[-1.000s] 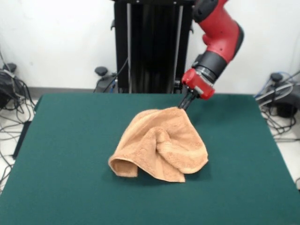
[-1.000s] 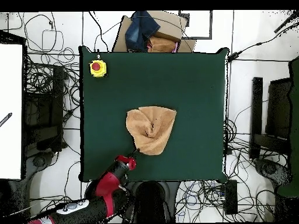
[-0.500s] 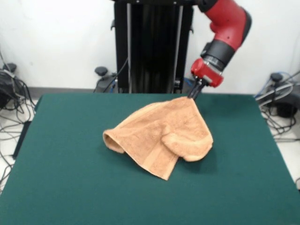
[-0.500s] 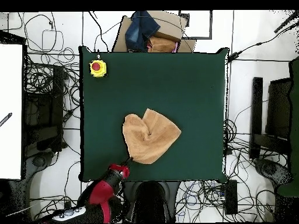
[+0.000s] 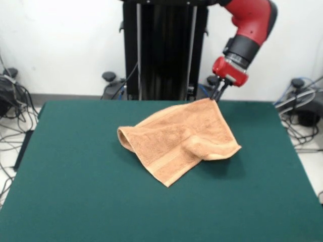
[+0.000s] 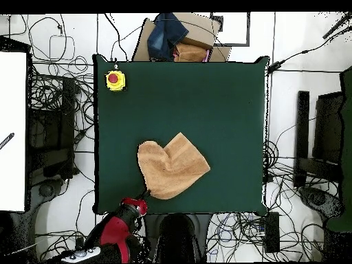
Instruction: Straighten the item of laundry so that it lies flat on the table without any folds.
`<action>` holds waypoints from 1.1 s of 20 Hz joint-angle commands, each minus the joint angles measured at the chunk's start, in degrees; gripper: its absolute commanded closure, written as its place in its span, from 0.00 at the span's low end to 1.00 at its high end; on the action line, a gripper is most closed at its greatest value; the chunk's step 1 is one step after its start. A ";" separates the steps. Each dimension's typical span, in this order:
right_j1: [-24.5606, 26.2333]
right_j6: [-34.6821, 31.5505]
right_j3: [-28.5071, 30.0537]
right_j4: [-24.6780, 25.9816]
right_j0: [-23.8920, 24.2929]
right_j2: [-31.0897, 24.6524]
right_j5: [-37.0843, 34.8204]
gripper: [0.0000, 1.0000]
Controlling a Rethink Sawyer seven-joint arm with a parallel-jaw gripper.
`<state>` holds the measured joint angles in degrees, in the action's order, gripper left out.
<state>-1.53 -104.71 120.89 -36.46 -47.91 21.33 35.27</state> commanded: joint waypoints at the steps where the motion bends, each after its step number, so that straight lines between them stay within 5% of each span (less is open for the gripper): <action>1: 3.23 -18.95 -4.66 -1.80 1.69 -8.63 4.07 1.00; 6: 7.07 -17.71 -8.87 -7.03 1.03 -9.54 5.23 1.00; 12: 5.15 -17.26 -9.60 -10.38 0.42 -11.95 4.00 1.00; 22: 1.95 -20.11 -8.88 -7.07 2.09 -15.71 4.45 1.00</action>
<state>1.02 -104.83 118.69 -42.56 -47.12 14.17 37.39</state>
